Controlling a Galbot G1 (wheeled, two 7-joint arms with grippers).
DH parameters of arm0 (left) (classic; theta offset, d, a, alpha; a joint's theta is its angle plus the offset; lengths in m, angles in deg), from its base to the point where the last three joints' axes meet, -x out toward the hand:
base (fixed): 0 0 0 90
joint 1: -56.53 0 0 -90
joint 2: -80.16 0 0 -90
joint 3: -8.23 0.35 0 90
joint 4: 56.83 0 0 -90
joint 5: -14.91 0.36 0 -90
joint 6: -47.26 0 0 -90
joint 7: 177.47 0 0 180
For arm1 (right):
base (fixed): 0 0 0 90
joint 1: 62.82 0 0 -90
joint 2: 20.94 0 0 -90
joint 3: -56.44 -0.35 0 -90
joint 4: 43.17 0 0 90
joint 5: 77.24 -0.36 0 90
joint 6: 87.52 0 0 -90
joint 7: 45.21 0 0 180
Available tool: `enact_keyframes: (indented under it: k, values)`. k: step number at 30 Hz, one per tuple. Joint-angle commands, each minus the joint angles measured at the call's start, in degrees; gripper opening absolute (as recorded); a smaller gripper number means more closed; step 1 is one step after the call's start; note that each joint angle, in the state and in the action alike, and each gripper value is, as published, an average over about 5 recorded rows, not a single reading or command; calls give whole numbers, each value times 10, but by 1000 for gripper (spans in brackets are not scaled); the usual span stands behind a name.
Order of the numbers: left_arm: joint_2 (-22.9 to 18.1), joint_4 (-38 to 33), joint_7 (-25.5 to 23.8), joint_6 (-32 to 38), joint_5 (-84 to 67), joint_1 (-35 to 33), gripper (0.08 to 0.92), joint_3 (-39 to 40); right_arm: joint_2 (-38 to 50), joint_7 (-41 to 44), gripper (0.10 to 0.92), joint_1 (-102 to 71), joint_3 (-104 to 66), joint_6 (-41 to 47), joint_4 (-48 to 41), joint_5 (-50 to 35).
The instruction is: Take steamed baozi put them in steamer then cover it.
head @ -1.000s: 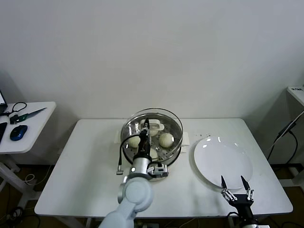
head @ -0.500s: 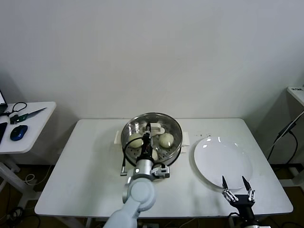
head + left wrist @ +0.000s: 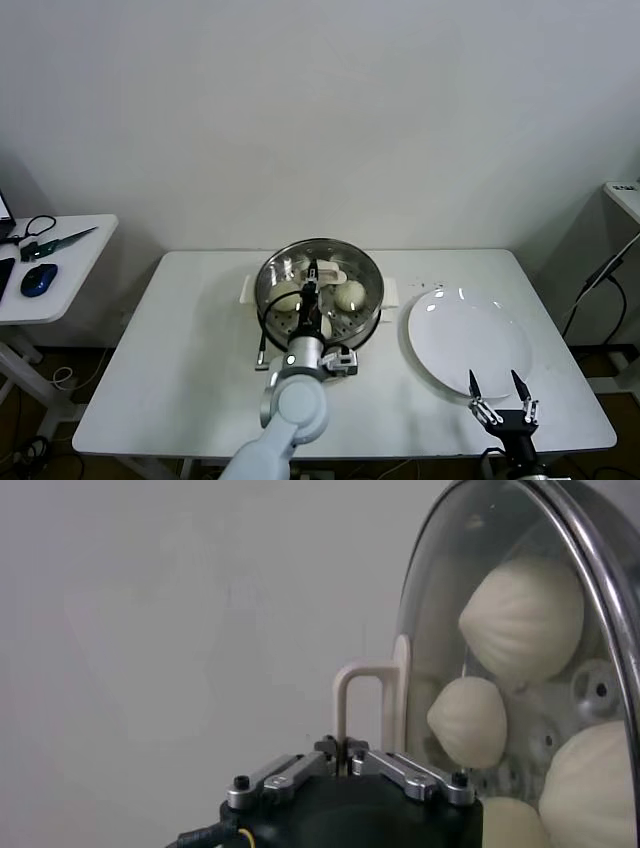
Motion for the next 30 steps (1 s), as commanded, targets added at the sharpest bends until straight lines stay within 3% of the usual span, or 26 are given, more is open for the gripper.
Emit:
enact_keyframes:
  k: [1, 8, 18, 24, 30]
  values:
    - [-3, 7, 1, -1, 3, -1, 160, -1, 0, -1, 823, 1, 0, 5, 1, -3]
    - [13, -30, -20, -2, -34, -1, 354, 5, -1, -6, 823, 3, 3, 30, 3, -5]
    - [90, -180, -38, -9, -128, -48, 640, -4, 4, -21, 823, 2, 14, 49, 16, -15]
    - [151, -262, 6, 30, -299, -130, 795, -41, 1, -12, 823, 10, 13, 46, 28, -16]
    - [159, -276, 79, 102, -497, -215, 822, -128, -2, -17, 823, 14, 19, 39, 26, 1]
